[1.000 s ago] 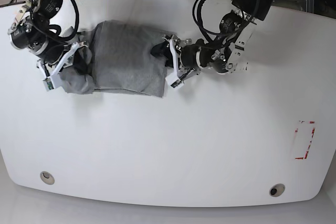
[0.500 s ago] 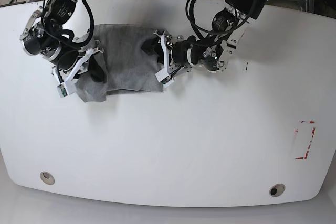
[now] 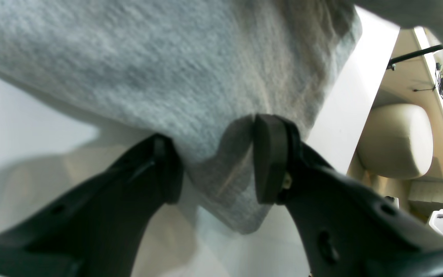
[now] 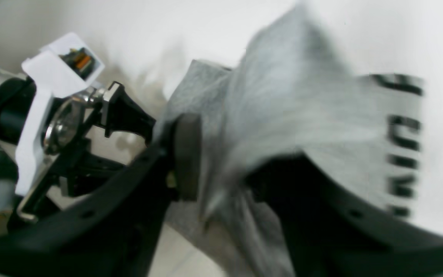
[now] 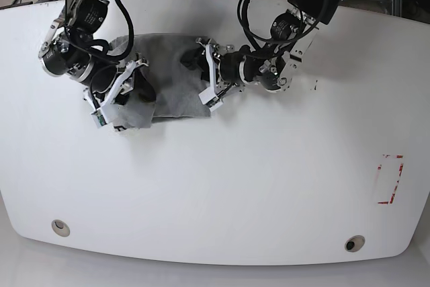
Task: Layout the t-shirt on the table in an organized manner, then fold the t-shirt properly
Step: 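Fold the strip end with the right gripper toward the left gripper, then release and regrasp the folded bundle edges with both grippers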
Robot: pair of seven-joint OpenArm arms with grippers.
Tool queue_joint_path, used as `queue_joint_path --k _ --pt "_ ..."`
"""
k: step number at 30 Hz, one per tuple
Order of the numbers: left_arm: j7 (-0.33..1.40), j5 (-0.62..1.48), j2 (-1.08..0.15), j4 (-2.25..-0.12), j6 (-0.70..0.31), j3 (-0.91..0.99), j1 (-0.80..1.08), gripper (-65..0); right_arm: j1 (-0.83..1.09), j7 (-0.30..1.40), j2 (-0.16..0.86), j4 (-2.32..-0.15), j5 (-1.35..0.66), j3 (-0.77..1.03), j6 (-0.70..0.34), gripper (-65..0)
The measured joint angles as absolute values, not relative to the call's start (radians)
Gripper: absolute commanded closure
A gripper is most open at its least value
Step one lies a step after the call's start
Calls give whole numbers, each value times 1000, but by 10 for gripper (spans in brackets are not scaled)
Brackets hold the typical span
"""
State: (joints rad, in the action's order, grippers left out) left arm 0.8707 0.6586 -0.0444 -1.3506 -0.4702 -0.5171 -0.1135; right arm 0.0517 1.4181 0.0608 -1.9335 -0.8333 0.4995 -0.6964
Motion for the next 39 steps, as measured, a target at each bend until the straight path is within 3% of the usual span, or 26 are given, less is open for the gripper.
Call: queue_joint_path --k 9,12,16,21,32,39 --pt "871 659 -46 -1351 -471 -515 -113 -254 51 1416 30 -1932 -841 435 -696 -252" --pt "870 659 -44 -1351 -471 -515 -114 -254 51 1417 30 -1931 -841 413 -696 -309" --pt "870 659 -43 -1351 -471 -515 -113 -254 51 1416 30 -1931 -842 405 -696 -434" --pt "870 659 -45 -1351 -471 -515 -114 -254 51 1418 58 -1931 -849 426 -698 -510" --pt "870 662 -45 -1351 -471 -515 -114 -254 68 1415 181 -1933 -842 547 -696 -523" --pt "870 662 -45 -1351 -471 -515 -114 -254 133 1416 183 -1936 -844 543 -696 -523"
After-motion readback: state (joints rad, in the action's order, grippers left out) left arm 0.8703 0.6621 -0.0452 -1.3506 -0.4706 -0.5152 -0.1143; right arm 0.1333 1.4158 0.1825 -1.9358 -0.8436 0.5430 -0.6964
